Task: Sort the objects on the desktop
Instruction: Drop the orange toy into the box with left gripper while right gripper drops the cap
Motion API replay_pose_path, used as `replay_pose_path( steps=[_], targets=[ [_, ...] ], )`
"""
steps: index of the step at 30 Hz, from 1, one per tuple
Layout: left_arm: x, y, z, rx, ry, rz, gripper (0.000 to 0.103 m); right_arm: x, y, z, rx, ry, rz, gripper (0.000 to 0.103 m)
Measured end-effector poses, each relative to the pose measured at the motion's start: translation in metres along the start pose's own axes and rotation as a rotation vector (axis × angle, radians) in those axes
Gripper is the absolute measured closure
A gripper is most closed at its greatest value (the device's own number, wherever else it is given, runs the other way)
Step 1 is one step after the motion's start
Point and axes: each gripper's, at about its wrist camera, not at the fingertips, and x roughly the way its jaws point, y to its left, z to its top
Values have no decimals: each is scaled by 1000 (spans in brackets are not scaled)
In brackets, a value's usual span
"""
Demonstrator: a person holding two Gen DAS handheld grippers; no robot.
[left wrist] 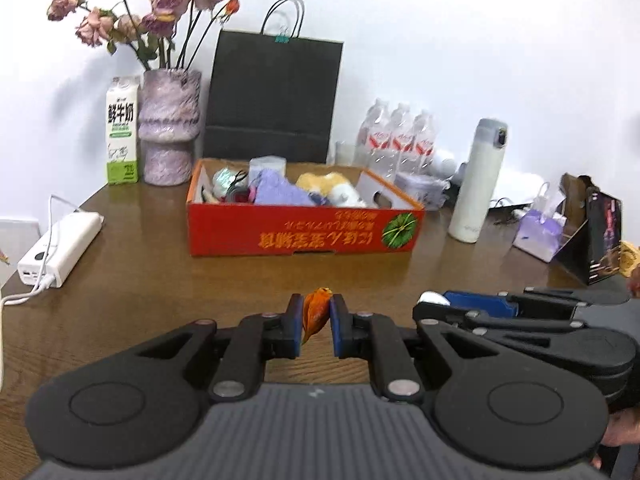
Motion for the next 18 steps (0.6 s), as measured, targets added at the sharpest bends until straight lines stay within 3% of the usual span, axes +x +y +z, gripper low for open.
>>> replay_pose_path(
  steps=[10, 14, 18],
  targets=[
    [-11, 14, 24, -38, -47, -40, 89, -30, 2, 33, -68, -89, -39, 76],
    [6, 24, 66, -26, -68, -33, 89, -17, -10, 62, -75, -120, -68, 76],
    [56, 29, 120, -1, -56, -57, 89, 17, -32, 113, -78, -143, -71, 76]
  ],
)
